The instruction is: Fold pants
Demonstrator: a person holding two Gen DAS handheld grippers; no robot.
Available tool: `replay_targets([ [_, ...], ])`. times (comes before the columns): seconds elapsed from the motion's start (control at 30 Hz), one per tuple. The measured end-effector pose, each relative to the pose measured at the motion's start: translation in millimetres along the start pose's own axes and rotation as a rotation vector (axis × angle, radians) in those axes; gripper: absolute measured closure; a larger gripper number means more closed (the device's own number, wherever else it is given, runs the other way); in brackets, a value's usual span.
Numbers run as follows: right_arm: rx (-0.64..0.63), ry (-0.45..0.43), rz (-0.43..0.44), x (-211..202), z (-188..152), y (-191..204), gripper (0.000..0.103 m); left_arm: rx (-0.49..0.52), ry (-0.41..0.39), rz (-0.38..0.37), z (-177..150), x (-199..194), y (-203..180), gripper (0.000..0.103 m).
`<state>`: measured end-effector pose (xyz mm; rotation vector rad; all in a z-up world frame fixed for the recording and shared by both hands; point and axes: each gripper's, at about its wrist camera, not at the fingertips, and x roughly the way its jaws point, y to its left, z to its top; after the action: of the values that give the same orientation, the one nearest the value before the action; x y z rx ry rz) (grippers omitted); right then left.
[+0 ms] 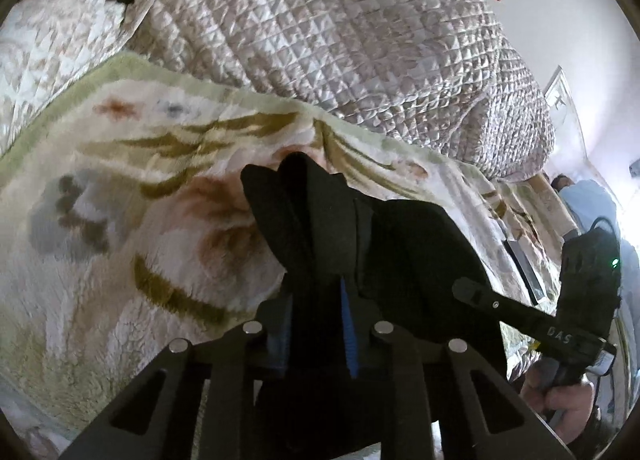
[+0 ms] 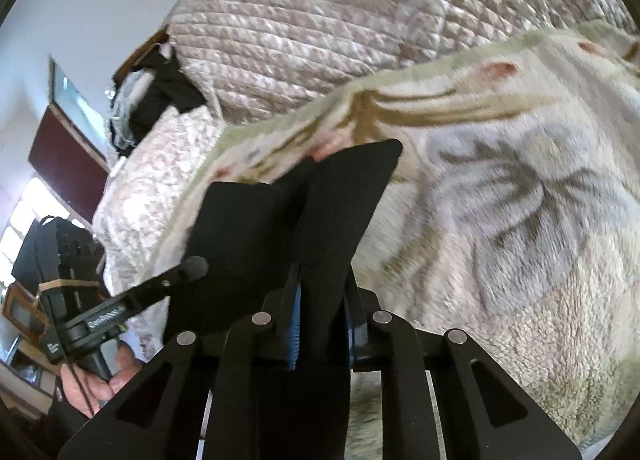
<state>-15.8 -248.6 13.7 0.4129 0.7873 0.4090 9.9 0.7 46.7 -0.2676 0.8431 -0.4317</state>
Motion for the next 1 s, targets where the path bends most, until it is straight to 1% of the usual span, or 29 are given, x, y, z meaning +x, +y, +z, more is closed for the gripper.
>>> replay_targets([
  [0.2, -0.022, -0.014, 0.031, -3, 16, 13, 0.087, 0.048, -0.014, 0.024, 13, -8, -10, 0.081],
  [0.4, -0.046, -0.017, 0.034, 11, 40, 20, 0.087, 0.097, -0.021, 0.055, 40, -4, -7, 0.081],
  [0.53, -0.066, -0.005, 0.027, 29, 59, 26, 0.087, 0.133, -0.016, 0.084, 60, 7, -1, 0.081],
  [0.7, -0.070, 0.001, 0.031, 52, 85, 28, 0.087, 0.143, -0.011, 0.091, 90, 23, 12, 0.081],
  [0.87, -0.048, 0.027, 0.031, 82, 112, 15, 0.087, 0.158, -0.006, 0.108, 117, 47, 23, 0.081],
  [1.0, -0.035, 0.045, 0.030, 107, 126, 4, 0.087, 0.141, 0.002, 0.117, 131, 67, 37, 0.081],
])
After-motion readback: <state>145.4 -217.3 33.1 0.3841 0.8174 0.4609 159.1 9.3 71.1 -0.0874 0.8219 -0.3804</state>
